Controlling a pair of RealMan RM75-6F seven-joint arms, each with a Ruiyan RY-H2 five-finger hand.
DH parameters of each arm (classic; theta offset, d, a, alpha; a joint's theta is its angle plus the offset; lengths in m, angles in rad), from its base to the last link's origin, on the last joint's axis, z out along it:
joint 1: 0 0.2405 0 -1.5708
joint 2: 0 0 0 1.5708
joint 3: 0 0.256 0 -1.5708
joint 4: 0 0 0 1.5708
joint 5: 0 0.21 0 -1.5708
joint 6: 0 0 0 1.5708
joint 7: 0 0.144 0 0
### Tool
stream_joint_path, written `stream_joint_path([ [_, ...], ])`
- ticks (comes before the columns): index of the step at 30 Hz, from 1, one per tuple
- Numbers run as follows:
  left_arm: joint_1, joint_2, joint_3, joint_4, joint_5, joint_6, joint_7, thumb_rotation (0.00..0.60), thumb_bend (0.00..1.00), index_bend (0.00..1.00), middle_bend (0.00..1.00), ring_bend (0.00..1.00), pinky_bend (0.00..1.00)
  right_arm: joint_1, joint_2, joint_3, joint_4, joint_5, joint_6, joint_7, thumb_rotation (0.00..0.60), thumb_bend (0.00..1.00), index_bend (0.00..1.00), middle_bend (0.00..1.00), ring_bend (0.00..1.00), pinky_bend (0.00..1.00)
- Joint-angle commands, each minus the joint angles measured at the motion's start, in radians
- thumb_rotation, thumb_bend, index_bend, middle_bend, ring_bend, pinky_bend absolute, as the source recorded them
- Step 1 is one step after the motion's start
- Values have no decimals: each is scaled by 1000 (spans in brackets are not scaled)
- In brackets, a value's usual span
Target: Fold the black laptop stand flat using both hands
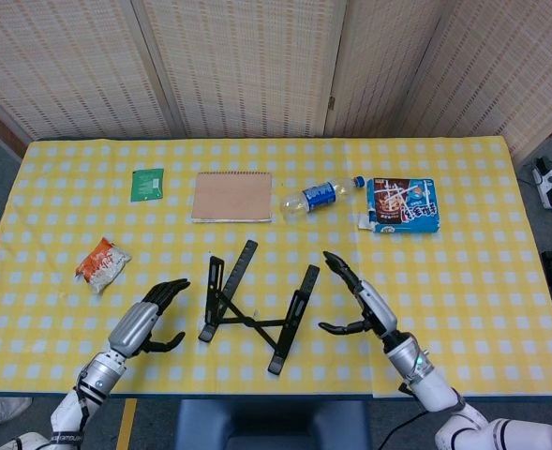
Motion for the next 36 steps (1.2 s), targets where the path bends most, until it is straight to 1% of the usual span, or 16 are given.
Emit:
stream_joint_path([
  [1, -10, 13, -9, -2, 7, 1, 17, 600, 406, 16, 74, 0, 0, -85, 41, 10, 9, -54, 158, -72, 600, 208, 0, 0, 0, 0],
  [4, -34, 35, -22, -2, 13, -18, 60, 600, 404, 24, 73, 0, 0, -105, 66, -4, 2, -129, 223, -175, 600, 208, 0, 0, 0, 0],
  [7, -77, 51, -39, 9, 19, -62, 131, 600, 396, 32, 70, 0, 0, -102, 87, -28, -23, -201, 229, -277, 600, 208, 0, 0, 2, 0],
  [9, -107, 52, -53, 22, 21, -90, 161, 600, 376, 41, 69, 0, 0, -90, 101, -43, -42, -236, 203, -336, 600, 208, 0, 0, 12, 0],
  [11, -142, 48, -70, 46, 22, -120, 197, 600, 326, 51, 69, 0, 0, -72, 116, -55, -62, -262, 159, -423, 600, 208, 0, 10, 42, 0],
  [14, -188, 28, -91, 97, 20, -158, 262, 600, 263, 56, 69, 0, 0, -43, 134, -62, -89, -280, 81, -552, 600, 208, 0, 78, 106, 0],
  [16, -216, 11, -96, 137, 14, -190, 310, 600, 235, 57, 69, 0, 0, -25, 148, -65, -118, -277, 24, -631, 600, 208, 0, 124, 139, 0],
  [18, -238, -10, -95, 179, 10, -215, 353, 600, 229, 57, 69, 0, 0, -12, 161, -69, -149, -269, -24, -682, 600, 208, 0, 134, 150, 0],
  [21, -259, -45, -89, 237, 9, -234, 386, 600, 226, 55, 69, 0, 0, -3, 173, -57, -168, -231, -81, -784, 600, 209, 0, 137, 145, 0],
  [25, -277, -85, -83, 286, 9, -245, 370, 600, 220, 41, 69, 0, 0, 11, 183, -33, -173, -177, -154, -946, 600, 208, 0, 119, 106, 0],
  [26, -281, -92, -81, 295, 7, -249, 361, 600, 216, 36, 69, 0, 0, 16, 182, -21, -168, -162, -172, -1010, 600, 208, 0, 117, 103, 0],
  [29, -283, -103, -77, 305, 5, -243, 342, 600, 210, 24, 65, 0, 0, 30, 163, 16, -141, -124, -200, -1127, 600, 208, 0, 132, 126, 3],
  [30, -281, -106, -76, 306, 4, -237, 334, 600, 210, 22, 64, 0, 0, 35, 151, 29, -128, -114, -206, -1154, 600, 208, 6, 154, 151, 25],
  [32, -276, -110, -73, 310, 3, -224, 313, 600, 210, 20, 64, 0, 0, 49, 120, 56, -89, -96, -214, -1195, 600, 208, 51, 221, 222, 119],
  [35, -273, -114, -70, 315, 1, -217, 298, 600, 210, 14, 60, 0, 0, 62, 91, 74, -51, -89, -219, -1221, 600, 208, 169, 333, 353, 280],
  [36, -273, -115, -69, 317, 0, -216, 295, 600, 210, 12, 59, 0, 0, 66, 81, 80, -37, -91, -218, -1229, 600, 208, 240, 406, 432, 364],
])
